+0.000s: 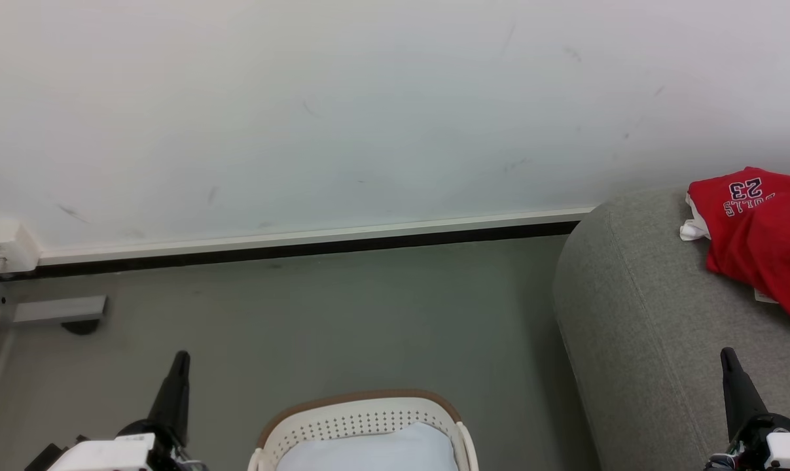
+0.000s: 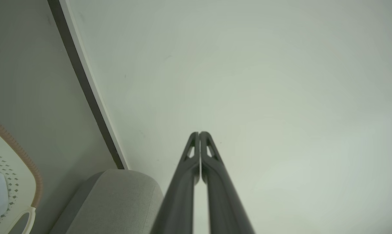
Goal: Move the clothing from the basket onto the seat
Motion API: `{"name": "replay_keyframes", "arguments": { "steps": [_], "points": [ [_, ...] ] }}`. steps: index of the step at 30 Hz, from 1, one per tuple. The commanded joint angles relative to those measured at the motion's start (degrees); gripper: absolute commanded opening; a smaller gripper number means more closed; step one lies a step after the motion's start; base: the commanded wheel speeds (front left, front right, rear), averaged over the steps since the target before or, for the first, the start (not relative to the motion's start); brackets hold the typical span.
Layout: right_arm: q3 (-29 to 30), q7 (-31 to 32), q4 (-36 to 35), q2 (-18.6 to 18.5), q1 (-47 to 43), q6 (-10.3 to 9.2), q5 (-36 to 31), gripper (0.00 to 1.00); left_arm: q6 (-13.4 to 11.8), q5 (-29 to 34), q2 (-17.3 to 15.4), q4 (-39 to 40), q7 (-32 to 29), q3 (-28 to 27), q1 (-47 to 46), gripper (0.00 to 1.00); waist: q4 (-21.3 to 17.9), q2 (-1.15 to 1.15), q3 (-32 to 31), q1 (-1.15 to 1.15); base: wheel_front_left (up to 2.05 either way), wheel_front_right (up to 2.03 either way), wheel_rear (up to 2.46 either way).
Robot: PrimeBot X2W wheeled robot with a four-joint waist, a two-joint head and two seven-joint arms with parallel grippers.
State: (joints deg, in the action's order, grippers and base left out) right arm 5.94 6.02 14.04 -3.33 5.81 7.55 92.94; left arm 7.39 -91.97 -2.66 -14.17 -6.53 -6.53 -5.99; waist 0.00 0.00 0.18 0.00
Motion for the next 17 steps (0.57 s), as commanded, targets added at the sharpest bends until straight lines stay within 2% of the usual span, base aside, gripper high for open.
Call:
{"name": "replay_keyframes", "arguments": {
  "steps": [1, 17],
  "points": [
    [0.17, 0.28, -0.17, 0.01, 0.66, -0.12, -0.1, 0.0, 0.24, -0.8, -0.39, 0.2, -0.22, -0.13, -0.54, 0.0, 0.0, 0.0, 0.0, 0.0, 0.0, 0.0, 0.0],
    [0.3, 0.41, -0.16, 0.12, 0.68, -0.12, -0.27, 0.0, 0.23, -0.8, -0.4, 0.19, -0.22, -0.13, -0.54, 0.0, 0.0, 0.0, 0.0, 0.0, 0.0, 0.0, 0.0]
  ]
}}
